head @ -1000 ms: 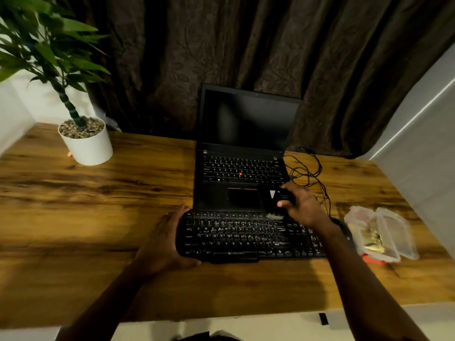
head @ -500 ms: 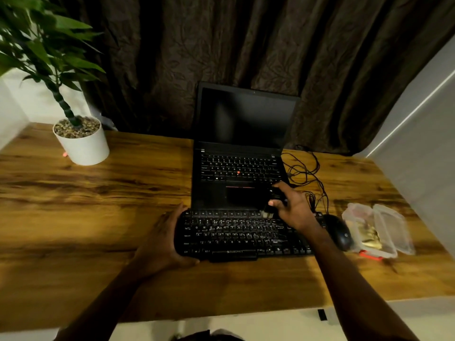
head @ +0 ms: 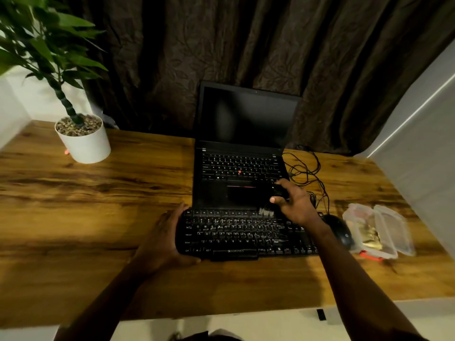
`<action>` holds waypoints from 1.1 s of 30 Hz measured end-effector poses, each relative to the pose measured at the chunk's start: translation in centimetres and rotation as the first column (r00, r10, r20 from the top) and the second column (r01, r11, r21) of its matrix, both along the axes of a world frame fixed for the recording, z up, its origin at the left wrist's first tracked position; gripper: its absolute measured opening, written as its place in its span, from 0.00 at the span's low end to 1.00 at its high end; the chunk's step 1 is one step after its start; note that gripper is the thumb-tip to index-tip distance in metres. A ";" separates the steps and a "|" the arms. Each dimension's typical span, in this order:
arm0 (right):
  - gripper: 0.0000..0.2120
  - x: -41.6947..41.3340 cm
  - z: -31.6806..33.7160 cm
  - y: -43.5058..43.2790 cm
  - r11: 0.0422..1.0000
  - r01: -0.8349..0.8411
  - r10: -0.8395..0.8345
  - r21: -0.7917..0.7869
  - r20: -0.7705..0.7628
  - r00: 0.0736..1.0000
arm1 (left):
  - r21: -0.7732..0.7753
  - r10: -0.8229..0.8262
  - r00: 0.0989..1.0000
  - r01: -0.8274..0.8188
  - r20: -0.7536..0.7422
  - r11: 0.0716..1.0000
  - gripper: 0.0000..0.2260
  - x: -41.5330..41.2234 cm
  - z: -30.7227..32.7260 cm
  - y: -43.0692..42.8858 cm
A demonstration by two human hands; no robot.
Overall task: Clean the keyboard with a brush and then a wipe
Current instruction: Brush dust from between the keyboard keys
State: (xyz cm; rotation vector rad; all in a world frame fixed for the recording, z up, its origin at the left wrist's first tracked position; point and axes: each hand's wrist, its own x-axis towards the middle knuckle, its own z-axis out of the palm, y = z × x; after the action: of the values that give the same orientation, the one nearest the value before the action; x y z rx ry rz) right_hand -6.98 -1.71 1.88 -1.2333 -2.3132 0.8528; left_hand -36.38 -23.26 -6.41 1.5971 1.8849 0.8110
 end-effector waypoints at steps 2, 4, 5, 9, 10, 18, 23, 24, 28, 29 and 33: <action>0.13 -0.4 -0.4 -0.5 1.000 0.004 -0.003 0.026 -0.026 1.000 | 0.002 0.004 1.000 -0.004 0.010 1.000 0.65 0.0 0.0 -0.1; 0.12 -0.5 -0.8 -0.8 0.997 0.023 -0.020 0.074 -0.048 0.999 | 0.002 0.005 1.000 -0.005 0.017 1.000 0.65 0.0 0.0 -0.2; 0.12 -0.4 -0.9 -0.8 0.996 0.032 -0.027 0.087 -0.054 0.998 | 0.000 0.003 1.000 -0.003 0.013 1.000 0.65 0.0 0.0 -0.2; 0.14 0.1 -0.1 -0.4 1.000 0.015 -0.015 0.014 -0.018 1.000 | -0.001 0.004 1.000 -0.004 -0.009 1.000 0.65 0.0 -0.1 -0.2; 0.14 0.3 0.3 -0.2 1.000 0.004 -0.004 -0.011 0.007 1.000 | -0.001 0.006 1.000 -0.006 -0.012 1.000 0.65 0.0 -0.1 -0.2; 0.14 -0.5 0.7 0.2 0.998 -0.027 0.028 -0.054 0.011 1.000 | 0.011 0.008 1.000 -0.008 0.004 1.000 0.65 -0.1 -0.3 -0.1; 0.13 -1.7 -0.5 -1.0 0.999 -0.049 0.047 -0.018 -0.076 0.996 | 0.043 0.010 1.000 -0.010 -0.004 0.999 0.63 0.1 0.0 -0.2; 0.13 -1.7 -0.4 -1.0 0.999 -0.042 0.039 -0.026 -0.083 0.996 | 0.044 0.008 1.000 -0.008 -0.009 0.999 0.63 0.1 0.0 -0.1; 0.14 -0.7 0.7 0.0 0.996 -0.046 0.046 -0.081 -0.002 0.999 | 0.020 0.010 1.000 -0.010 -0.018 1.000 0.64 0.1 0.0 -0.2; 0.14 -0.5 1.0 0.4 0.993 -0.051 0.054 -0.106 0.024 0.998 | 0.018 0.008 1.000 -0.008 -0.023 1.000 0.64 0.0 0.0 -0.2; 0.14 -1.1 1.3 0.2 0.994 -0.073 0.078 -0.084 0.052 0.996 | 0.016 -0.015 1.000 0.015 -0.011 1.000 0.65 0.0 0.2 -0.1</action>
State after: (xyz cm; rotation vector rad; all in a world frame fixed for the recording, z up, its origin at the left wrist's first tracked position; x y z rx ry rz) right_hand -8.12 -1.56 3.16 -1.2245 -2.4044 0.9602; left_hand -36.34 -23.40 -6.24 1.6267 1.8756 0.8149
